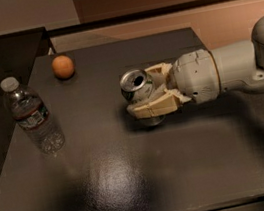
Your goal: Place 7up can upright
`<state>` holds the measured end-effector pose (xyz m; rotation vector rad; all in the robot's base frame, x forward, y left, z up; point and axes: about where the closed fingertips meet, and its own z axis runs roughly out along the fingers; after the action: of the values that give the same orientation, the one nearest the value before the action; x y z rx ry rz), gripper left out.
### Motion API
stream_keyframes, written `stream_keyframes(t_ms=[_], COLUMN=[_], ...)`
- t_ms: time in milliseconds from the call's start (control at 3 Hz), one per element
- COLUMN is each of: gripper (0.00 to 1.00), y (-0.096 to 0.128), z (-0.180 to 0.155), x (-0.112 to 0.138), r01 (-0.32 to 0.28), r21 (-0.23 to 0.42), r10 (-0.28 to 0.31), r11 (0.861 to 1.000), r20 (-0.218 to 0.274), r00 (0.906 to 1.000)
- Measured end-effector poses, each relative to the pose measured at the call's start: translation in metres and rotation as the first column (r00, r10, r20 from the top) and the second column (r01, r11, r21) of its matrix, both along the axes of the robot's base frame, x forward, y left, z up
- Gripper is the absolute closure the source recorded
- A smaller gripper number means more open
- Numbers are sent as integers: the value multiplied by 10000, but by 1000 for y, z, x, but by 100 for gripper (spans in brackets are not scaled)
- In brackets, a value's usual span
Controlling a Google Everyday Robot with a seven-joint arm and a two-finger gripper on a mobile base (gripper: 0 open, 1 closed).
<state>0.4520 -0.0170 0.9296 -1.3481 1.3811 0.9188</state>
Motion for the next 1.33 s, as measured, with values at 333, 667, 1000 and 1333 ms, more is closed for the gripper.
stream_keyframes(t_ms=[333, 667, 1000, 1333], gripper=[100, 100, 84, 61], y=[-1, -1, -2, -2], z=[-9, -18, -27, -36], x=[7, 14, 19, 23], r01=[370, 692, 953, 1157], r21=[460, 954, 1409, 1818], r10=[-365, -677, -916, -1093], r11=[9983, 9930, 9854, 9765], r20=[-120, -194, -324, -446], r00=[9993, 9975, 9953, 9930])
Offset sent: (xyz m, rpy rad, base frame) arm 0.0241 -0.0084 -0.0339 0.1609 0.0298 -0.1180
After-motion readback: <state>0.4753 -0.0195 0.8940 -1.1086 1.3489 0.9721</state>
